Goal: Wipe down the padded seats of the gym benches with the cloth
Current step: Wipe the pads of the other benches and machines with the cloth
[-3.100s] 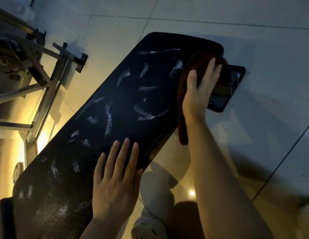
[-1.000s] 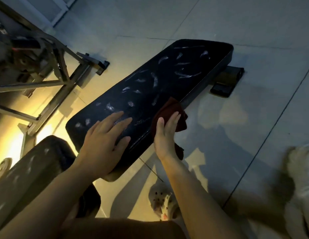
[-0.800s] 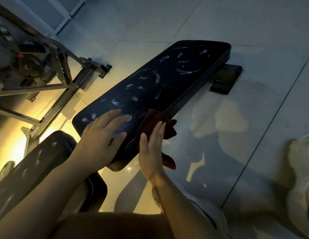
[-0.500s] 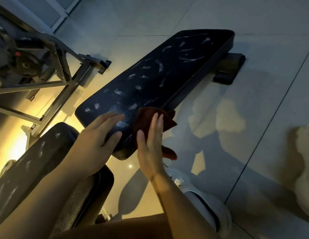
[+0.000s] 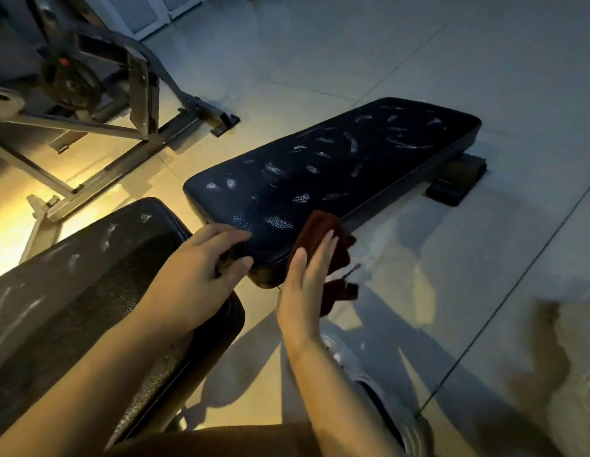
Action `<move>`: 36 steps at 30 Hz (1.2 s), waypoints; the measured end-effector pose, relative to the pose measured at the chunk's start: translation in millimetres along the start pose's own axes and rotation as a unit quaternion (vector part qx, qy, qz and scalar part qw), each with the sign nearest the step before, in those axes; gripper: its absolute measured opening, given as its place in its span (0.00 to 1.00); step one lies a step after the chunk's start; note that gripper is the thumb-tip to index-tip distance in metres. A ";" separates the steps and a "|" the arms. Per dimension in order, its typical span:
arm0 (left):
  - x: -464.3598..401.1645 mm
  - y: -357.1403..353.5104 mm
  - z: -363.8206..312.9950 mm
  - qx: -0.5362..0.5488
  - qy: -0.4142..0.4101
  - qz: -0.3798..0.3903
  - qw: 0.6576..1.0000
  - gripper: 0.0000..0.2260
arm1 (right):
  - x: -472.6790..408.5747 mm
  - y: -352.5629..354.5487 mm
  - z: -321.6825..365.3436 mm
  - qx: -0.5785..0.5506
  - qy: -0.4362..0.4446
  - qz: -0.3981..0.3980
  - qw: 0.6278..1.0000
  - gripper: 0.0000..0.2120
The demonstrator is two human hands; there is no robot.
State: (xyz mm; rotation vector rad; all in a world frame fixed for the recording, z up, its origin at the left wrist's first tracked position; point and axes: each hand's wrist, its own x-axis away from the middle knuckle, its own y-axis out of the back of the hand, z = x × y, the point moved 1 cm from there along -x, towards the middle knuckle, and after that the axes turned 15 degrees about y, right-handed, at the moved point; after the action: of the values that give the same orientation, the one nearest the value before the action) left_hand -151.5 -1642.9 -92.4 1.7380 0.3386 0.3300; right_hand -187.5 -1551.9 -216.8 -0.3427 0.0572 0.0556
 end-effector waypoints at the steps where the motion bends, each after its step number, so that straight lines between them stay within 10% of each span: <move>1: -1.0 2.7 -3.4 0.013 0.001 0.001 1.000 0.19 | 16.4 -6.6 3.8 -0.029 -0.008 0.016 0.999 0.29; 13: 4.9 53.0 -6.3 0.085 0.047 0.034 0.995 0.16 | 38.5 37.4 35.5 -0.007 -0.161 0.105 0.981 0.19; 23: 38.0 45.9 -20.0 0.110 0.025 0.083 0.990 0.10 | -9.8 64.0 159.9 -0.238 -0.168 0.110 0.950 0.21; 27: 56.7 42.9 -46.1 0.237 0.057 -0.031 0.969 0.19 | -26.6 60.2 205.2 -0.214 -0.145 0.156 0.953 0.21; 30: 80.0 44.5 -75.4 0.411 0.069 -0.181 0.891 0.08 | -38.6 57.6 230.9 -0.197 -0.120 0.162 0.959 0.18; 36: 81.5 7.3 -136.2 0.446 0.055 -0.129 0.884 0.30 | -53.9 61.7 256.5 -0.160 -0.086 0.140 0.973 0.15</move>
State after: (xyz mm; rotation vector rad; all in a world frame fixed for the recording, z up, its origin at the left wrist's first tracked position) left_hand -131.1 -1489.4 -57.0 2.5372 0.9005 0.0625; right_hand -233.3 -1409.8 7.3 -0.6498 -0.0771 0.3769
